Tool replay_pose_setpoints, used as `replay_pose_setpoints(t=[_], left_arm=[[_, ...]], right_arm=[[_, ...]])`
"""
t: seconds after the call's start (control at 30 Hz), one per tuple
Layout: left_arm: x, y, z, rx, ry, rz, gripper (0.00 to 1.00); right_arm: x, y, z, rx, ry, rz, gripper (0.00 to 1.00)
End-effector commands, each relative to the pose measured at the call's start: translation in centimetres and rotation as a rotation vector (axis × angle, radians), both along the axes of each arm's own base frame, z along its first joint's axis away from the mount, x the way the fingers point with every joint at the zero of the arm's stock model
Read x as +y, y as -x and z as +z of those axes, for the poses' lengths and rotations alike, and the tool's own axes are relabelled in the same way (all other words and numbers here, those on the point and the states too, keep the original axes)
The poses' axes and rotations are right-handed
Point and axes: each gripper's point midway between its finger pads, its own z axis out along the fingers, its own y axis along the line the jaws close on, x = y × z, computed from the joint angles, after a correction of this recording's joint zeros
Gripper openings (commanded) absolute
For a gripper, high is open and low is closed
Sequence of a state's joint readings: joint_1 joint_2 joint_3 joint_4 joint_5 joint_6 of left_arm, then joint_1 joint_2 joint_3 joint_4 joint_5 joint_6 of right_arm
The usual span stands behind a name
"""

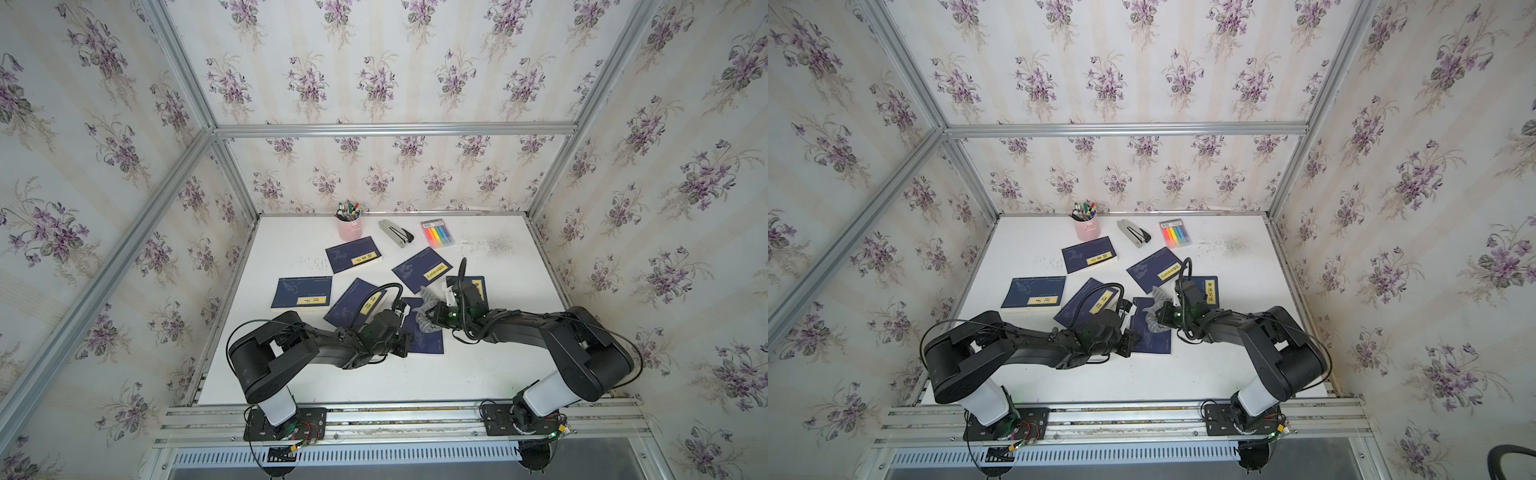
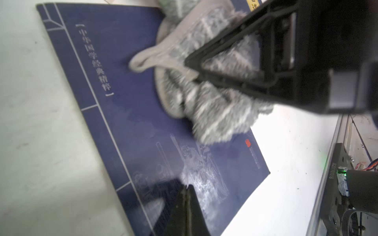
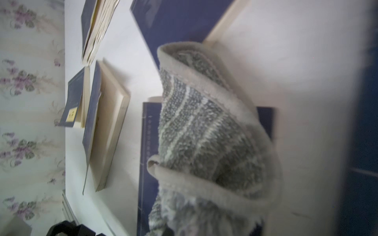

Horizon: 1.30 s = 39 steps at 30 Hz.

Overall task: Wipe the cover of the book
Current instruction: Wipe the dirt from the cover of the book, then place the cleaning item on the book.

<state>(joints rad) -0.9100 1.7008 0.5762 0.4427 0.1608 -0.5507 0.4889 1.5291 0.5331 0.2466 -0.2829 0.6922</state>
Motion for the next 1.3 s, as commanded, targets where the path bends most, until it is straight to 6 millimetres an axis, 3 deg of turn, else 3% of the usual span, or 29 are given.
replay_pose_setpoints(t=[0.0,0.17,0.3,0.47,0.63,0.8,0.9,1.13,1.2,1.27], left_arm=[[5.7,3.1,-5.5,0.165,-0.283,0.037,0.0],[5.4,3.0,-5.7,0.168,-0.282,0.028,0.0],[5.2,3.0,-5.8,0.172,-0.279,0.025,0.0],[5.2,3.0,-5.7,0.17,-0.279,0.025,0.0],[5.4,3.0,-5.7,0.168,-0.281,0.033,0.0],[5.6,3.0,-5.8,0.165,-0.286,0.036,0.0],[5.6,3.0,-5.7,0.162,-0.284,0.036,0.0],[5.2,2.7,-5.0,0.148,-0.28,0.028,0.0],[5.2,2.5,-4.6,0.14,-0.285,0.027,0.0],[5.1,2.4,-4.1,0.131,-0.286,0.022,0.0]], right_arm=[[-1.9,1.4,-0.9,0.043,0.102,0.014,0.0],[-0.6,2.7,-0.6,0.044,0.098,0.064,0.0],[3.5,5.0,-0.7,0.054,0.076,0.195,0.0],[5.4,6.0,-1.8,0.09,0.057,0.248,0.0],[3.7,5.7,-2.4,0.091,0.112,0.201,0.0],[-0.4,5.2,-2.0,0.095,0.129,0.096,0.0],[-1.5,5.1,-1.2,0.075,0.151,0.081,0.0],[-1.8,4.1,1.3,0.016,0.156,0.065,0.0],[-2.6,3.9,2.1,0.002,0.193,0.044,0.0],[-5.3,3.0,2.9,-0.003,0.268,-0.047,0.01]])
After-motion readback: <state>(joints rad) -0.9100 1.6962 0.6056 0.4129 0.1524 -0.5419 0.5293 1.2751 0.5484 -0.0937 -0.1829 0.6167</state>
